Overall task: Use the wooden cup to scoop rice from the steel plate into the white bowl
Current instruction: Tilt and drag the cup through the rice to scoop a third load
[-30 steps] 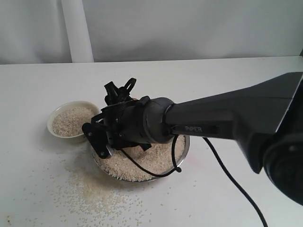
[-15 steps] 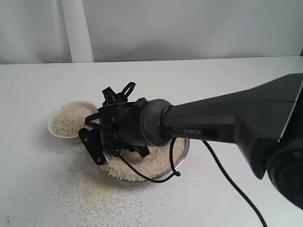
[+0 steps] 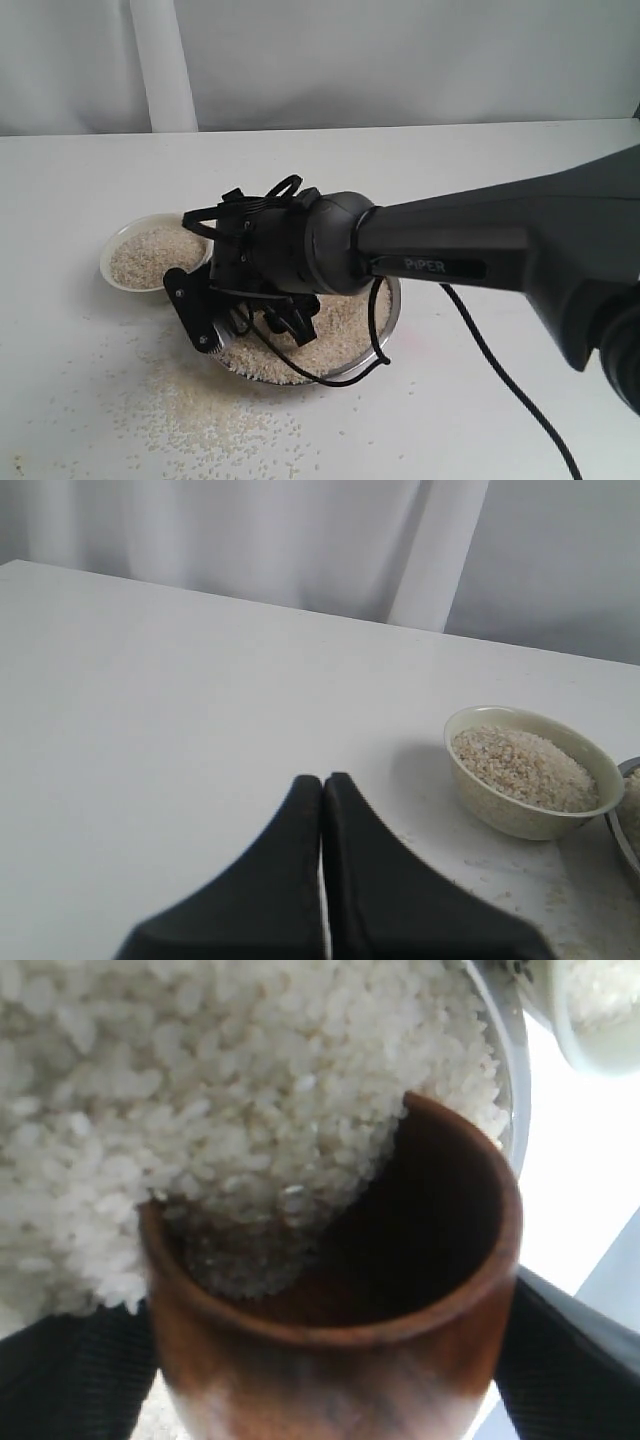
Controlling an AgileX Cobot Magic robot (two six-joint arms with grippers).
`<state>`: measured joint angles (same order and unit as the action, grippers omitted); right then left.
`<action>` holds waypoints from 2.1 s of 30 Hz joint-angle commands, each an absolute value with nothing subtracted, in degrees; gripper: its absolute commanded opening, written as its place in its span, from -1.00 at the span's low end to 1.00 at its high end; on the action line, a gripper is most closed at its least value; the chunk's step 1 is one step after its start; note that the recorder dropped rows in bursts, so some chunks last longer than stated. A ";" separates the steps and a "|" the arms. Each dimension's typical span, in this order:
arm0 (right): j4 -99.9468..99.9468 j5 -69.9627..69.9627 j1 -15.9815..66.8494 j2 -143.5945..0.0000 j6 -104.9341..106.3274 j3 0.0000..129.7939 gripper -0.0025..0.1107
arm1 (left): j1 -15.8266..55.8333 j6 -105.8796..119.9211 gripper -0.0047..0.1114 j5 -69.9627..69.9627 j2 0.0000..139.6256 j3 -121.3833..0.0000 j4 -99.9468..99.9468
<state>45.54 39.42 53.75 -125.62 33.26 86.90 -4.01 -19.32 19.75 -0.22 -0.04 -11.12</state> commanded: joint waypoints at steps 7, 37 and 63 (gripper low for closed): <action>33.20 38.58 50.78 -125.42 33.86 86.79 -0.96 | -3.75 -19.45 -0.92 19.36 0.00 0.00 -11.27; 6.81 31.48 44.54 -125.42 37.55 86.79 -0.96 | -3.75 -19.45 -0.92 19.36 0.00 0.00 -11.27; -7.39 5.02 39.97 -114.08 36.92 68.53 -0.96 | -3.75 -19.45 -0.92 19.36 0.00 0.00 -11.27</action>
